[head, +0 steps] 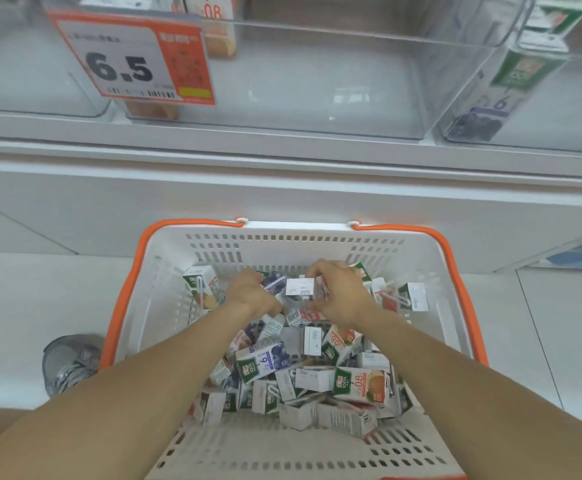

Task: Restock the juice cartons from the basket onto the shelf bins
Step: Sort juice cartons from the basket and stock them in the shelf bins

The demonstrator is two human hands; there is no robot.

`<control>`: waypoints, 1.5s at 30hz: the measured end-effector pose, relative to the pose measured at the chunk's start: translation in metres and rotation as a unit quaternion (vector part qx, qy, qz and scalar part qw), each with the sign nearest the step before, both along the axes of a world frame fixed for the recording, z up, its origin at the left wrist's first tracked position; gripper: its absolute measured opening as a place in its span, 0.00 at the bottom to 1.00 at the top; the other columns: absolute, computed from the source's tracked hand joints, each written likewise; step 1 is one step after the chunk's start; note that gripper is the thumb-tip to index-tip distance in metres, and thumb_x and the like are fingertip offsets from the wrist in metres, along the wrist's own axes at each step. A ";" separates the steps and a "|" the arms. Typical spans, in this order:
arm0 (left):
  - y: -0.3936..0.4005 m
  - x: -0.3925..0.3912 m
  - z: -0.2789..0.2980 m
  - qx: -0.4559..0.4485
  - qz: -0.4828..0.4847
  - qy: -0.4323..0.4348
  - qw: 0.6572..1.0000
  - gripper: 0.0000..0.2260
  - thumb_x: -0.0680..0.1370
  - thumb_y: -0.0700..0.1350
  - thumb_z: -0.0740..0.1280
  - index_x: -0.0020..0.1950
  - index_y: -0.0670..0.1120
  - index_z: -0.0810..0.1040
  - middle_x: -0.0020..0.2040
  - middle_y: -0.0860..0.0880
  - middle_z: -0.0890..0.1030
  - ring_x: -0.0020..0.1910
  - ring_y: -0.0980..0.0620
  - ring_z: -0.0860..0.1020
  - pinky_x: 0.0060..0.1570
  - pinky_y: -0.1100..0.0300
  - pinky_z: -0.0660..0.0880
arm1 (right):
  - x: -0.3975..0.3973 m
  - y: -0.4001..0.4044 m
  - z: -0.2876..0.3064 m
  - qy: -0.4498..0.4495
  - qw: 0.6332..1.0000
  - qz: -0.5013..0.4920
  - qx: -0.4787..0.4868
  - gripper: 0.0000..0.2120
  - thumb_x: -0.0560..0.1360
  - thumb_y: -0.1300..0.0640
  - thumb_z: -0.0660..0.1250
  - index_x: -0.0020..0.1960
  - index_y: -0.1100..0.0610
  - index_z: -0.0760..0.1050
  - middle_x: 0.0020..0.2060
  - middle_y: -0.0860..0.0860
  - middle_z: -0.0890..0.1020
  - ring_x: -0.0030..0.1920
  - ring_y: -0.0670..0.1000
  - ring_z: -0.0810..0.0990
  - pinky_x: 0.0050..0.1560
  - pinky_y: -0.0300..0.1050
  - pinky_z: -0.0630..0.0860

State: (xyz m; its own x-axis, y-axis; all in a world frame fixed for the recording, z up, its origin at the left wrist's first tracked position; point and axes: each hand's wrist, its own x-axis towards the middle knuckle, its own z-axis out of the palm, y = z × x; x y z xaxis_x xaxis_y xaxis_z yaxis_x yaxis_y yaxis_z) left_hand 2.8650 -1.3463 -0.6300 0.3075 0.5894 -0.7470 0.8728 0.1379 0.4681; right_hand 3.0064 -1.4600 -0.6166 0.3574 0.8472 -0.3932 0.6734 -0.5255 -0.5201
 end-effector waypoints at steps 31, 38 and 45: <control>0.021 -0.097 0.299 -0.063 0.046 -0.333 0.940 0.13 0.71 0.47 0.74 0.50 0.42 0.79 0.33 0.44 0.79 0.27 0.48 0.76 0.25 0.60 0.75 | -0.060 0.027 0.237 0.652 0.731 -0.072 0.186 0.26 0.74 0.55 0.63 0.70 0.61 0.65 0.63 0.71 0.72 0.59 0.70 0.77 0.57 0.73 0.74; 0.022 -0.128 0.309 0.075 0.000 -0.312 0.947 0.19 0.62 0.42 0.81 0.49 0.40 0.81 0.33 0.43 0.82 0.29 0.48 0.77 0.31 0.59 0.76 | -0.111 0.048 0.272 0.458 0.848 -0.059 0.261 0.18 0.79 0.59 0.68 0.68 0.50 0.71 0.52 0.63 0.83 0.47 0.64 0.85 0.42 0.62 0.83; 0.063 -0.144 0.332 0.023 -0.020 -0.359 0.933 0.20 0.62 0.40 0.82 0.50 0.38 0.82 0.40 0.34 0.81 0.34 0.45 0.79 0.37 0.56 0.79 | -0.110 0.078 0.307 0.351 0.887 -0.030 0.299 0.18 0.72 0.51 0.71 0.59 0.55 0.75 0.49 0.59 0.81 0.35 0.54 0.83 0.34 0.50 0.82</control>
